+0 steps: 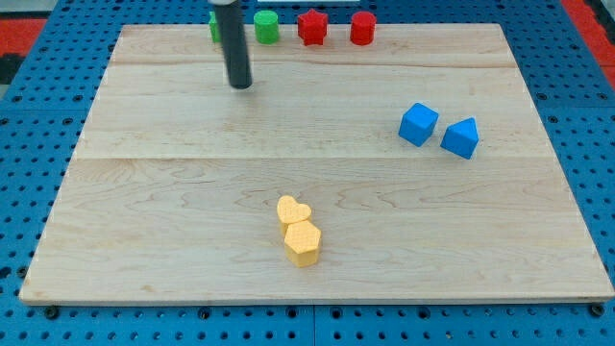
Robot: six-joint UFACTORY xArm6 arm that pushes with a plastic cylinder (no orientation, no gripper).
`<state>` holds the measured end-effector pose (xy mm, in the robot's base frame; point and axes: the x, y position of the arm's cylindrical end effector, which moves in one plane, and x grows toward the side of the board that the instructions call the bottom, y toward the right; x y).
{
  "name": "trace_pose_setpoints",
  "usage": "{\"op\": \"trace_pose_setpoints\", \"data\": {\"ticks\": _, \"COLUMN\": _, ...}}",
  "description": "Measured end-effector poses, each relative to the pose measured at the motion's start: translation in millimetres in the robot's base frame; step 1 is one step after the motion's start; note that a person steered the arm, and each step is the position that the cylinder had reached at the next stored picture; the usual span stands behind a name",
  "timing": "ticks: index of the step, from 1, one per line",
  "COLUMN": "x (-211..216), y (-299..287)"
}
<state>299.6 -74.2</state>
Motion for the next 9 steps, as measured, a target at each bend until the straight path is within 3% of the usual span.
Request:
{"op": "trace_pose_setpoints", "data": {"ticks": 2, "x": -43, "y": 197}}
{"op": "trace_pose_setpoints", "data": {"ticks": 3, "x": -88, "y": 242}}
{"op": "trace_pose_setpoints", "data": {"ticks": 4, "x": -108, "y": 223}}
{"op": "trace_pose_setpoints", "data": {"ticks": 9, "x": -106, "y": 76}}
